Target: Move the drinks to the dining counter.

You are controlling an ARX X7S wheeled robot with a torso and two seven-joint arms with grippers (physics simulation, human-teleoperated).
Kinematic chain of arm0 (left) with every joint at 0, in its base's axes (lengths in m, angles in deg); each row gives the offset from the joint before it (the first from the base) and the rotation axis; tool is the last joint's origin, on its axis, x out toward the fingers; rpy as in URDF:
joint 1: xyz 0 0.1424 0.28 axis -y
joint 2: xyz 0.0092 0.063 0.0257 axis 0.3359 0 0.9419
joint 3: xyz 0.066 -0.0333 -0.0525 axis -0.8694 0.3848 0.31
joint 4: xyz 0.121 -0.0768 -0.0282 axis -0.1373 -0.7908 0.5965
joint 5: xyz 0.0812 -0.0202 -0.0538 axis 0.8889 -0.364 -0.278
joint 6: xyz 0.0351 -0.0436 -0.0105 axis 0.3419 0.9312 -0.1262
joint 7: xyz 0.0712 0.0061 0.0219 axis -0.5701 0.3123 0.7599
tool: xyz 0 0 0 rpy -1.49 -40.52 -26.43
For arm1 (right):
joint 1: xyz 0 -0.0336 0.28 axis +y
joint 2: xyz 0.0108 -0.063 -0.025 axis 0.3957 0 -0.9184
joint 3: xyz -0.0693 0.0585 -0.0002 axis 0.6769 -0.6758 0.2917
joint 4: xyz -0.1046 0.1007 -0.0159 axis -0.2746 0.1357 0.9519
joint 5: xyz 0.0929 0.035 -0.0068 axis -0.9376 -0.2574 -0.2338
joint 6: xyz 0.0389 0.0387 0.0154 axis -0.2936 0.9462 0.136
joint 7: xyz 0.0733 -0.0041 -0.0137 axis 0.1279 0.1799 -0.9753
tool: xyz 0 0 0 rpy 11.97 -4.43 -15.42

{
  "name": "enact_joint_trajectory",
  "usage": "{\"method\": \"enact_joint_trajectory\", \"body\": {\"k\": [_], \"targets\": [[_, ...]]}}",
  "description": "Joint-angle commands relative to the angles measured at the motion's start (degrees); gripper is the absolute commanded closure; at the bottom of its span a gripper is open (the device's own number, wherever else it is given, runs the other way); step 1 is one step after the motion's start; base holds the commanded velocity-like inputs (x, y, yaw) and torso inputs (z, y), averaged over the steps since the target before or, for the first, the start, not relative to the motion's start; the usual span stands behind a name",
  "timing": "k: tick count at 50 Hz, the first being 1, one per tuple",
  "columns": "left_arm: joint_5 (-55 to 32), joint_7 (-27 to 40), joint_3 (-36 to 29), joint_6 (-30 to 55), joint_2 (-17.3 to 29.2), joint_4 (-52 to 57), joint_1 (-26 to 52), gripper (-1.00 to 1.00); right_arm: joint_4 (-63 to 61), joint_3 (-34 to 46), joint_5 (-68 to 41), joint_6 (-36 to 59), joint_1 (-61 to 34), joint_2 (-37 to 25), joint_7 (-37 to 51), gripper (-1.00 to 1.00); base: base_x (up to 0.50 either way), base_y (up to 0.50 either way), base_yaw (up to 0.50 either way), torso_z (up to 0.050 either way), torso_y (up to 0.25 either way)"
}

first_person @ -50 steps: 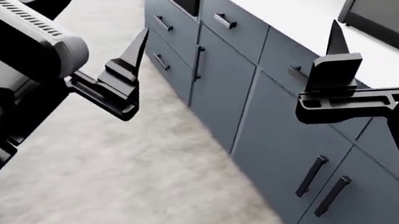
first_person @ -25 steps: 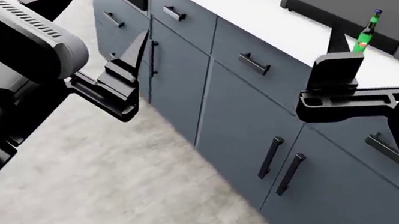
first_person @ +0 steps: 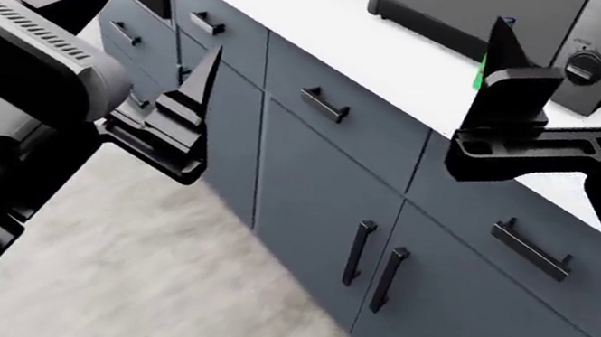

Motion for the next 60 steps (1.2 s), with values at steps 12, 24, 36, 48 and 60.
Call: {"method": "enact_joint_trajectory", "body": {"k": [12,24,36,48,60], "targets": [[-0.2,0.1,-0.1,-0.8,0.4,-0.2,-0.2,-1.00,0.8,2.0,0.3,1.9,-1.7,0.9,0.4,-1.00,0.43,0.08,0.00,0.000,0.001],[-0.2,0.1,-0.6,-1.2,0.5,-0.3,-0.3,-1.00,0.3,2.1,0.1,1.9,-1.9,0.5,0.9,-1.00,0.20,0.22,0.00,0.000,0.000],[-1.1,0.7,0.4,-1.5,1.3,0.3,-1.0,-1.00,0.7,3.3,-1.0,2.3,-2.7,0.8,2.4,-1.00,0.17,0.20,0.00,0.000,0.001],[-0.7,0.5,0.1,-2.1,1.4,0.1,-1.2,-1.00,4.9,7.4,-4.1,2.5,1.3,0.4,5.2,-1.00,0.01,0.01,0.00,0.000,0.000],[0.1,0.1,-0.9,-2.5,1.3,-0.4,-1.0,-1.00,7.0,9.2,-5.5,3.2,2.1,0.3,4.9,-1.00,0.00,0.00,0.00,0.000,0.000]]}}
